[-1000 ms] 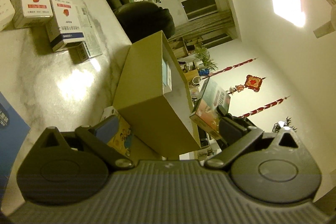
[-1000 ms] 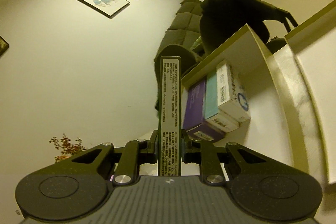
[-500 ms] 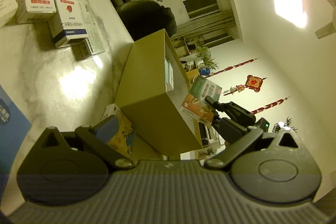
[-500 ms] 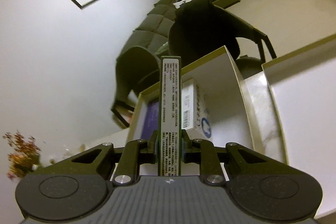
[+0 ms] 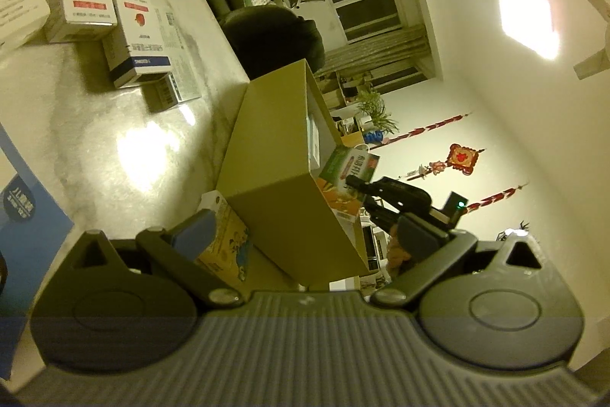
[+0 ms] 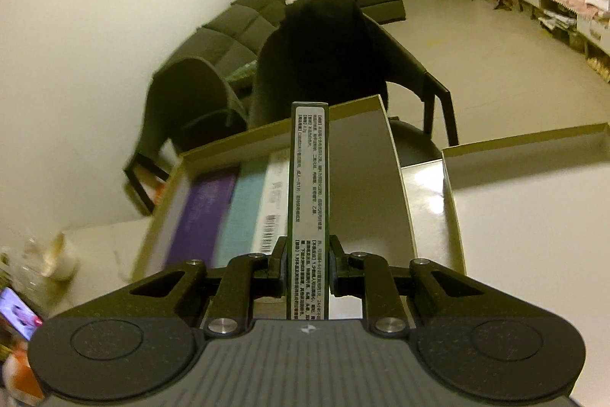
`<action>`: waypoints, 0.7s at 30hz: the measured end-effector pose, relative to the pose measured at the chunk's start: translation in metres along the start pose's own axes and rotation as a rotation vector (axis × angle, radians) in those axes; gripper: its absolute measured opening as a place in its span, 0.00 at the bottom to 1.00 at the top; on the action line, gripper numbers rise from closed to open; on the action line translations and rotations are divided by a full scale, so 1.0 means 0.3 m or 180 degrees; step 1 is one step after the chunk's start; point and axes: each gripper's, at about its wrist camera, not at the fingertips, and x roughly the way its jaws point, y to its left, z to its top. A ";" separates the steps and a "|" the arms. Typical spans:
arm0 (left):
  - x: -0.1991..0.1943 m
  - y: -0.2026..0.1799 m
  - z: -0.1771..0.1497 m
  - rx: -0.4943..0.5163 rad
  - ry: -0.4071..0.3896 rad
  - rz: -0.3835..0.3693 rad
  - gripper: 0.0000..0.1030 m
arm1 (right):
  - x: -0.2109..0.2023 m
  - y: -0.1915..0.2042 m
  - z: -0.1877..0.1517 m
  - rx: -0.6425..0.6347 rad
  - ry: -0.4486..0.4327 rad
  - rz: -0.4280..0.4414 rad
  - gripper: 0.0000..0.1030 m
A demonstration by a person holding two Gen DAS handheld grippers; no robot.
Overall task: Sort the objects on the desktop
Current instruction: 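Carry the green-orange box upright with the right gripper over the tall box, then lower the green-orange box beside the white box and open the right gripper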
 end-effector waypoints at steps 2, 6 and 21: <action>-0.002 0.004 0.000 -0.0010 -0.0004 0.0007 1.00 | 0.039 0.002 0.000 -0.0036 0.0033 -0.0088 0.21; -0.007 0.013 0.001 -0.0031 -0.0015 0.0019 1.00 | 0.104 0.001 0.009 0.0014 0.0079 -0.0153 0.21; -0.020 0.036 0.003 -0.0093 -0.0018 0.0037 1.00 | 0.198 -0.052 0.036 0.0550 -0.0024 0.0226 0.29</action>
